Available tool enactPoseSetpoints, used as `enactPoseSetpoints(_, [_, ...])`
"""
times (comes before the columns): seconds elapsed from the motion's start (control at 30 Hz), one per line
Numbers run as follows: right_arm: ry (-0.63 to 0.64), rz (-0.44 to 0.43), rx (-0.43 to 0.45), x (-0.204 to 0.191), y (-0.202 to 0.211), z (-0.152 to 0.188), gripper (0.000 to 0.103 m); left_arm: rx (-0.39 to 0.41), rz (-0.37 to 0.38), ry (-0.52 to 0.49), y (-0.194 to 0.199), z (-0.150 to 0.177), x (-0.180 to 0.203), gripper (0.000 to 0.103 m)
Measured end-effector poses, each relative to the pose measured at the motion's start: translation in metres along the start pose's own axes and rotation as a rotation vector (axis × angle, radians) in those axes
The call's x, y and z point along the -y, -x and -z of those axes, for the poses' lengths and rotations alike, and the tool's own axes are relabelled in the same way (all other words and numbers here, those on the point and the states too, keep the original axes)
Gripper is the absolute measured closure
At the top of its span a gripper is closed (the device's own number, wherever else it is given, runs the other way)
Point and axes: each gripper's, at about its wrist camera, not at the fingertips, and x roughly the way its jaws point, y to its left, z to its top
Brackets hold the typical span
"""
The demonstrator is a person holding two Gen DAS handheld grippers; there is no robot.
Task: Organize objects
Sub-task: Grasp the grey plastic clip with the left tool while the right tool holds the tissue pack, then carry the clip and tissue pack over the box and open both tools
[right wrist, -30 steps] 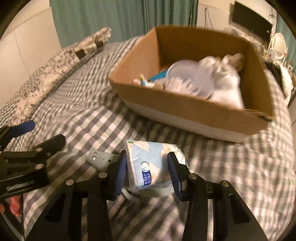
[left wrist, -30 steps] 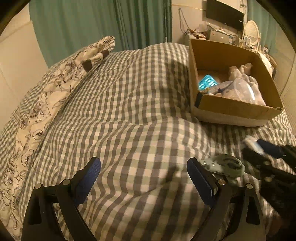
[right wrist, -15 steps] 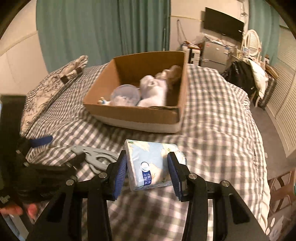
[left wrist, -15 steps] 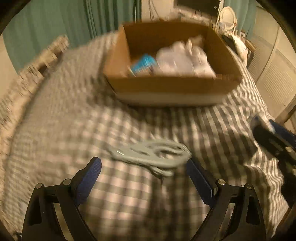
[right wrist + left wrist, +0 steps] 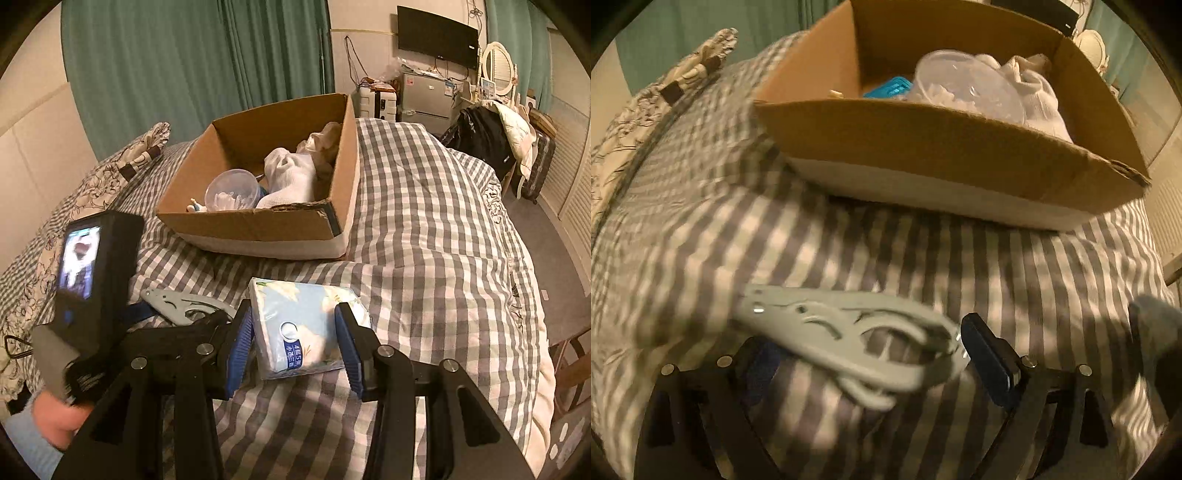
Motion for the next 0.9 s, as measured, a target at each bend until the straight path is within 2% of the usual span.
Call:
enactPoseSetpoints(0.07, [-0.009,0.002,-0.001,0.003,0.0,0.001,0.059,-0.011,0.009,-0.008,-0.008,-0.001,0.004,0.009])
enactPoseSetpoints(0.1, [-0.012,0.001,0.0,0.004,0.001,0.001,0.059,-0.011,0.017,-0.021,-0.009,0.0,0.006,0.013])
enactPoseSetpoints(0.13, [-0.014,0.0,0.001,0.005,0.002,0.001,0.059,-0.007,0.034,-0.036,-0.008,0.001,0.009,0.022])
enactPoseSetpoints(0.17, [-0.016,0.0,0.003,0.006,0.003,0.001,0.059,-0.015,0.061,-0.05,-0.008,0.003,0.011,0.04])
enactPoseSetpoints(0.23, [-0.015,0.001,0.005,0.006,0.004,0.001,0.059,-0.01,0.073,-0.051,-0.006,0.003,0.01,0.049])
enactPoseSetpoints(0.3, [-0.013,0.005,0.005,0.006,0.005,0.001,0.059,-0.009,0.143,-0.036,-0.003,0.002,0.005,0.078])
enactPoseSetpoints(0.37, [-0.01,0.006,0.006,0.005,0.005,0.001,0.059,-0.019,0.206,-0.035,0.001,0.001,0.004,0.086])
enactPoseSetpoints(0.5, [-0.007,0.015,0.004,0.004,0.007,0.001,0.059,0.006,0.203,-0.111,0.015,0.006,0.013,0.092])
enactPoseSetpoints(0.67, [-0.005,0.03,0.002,0.002,0.013,0.003,0.059,0.042,0.207,-0.155,0.042,0.014,0.012,0.093])
enactPoseSetpoints(0.9, [0.009,0.051,0.027,-0.008,0.037,0.004,0.059,0.142,0.239,-0.163,0.101,0.02,-0.004,0.093])
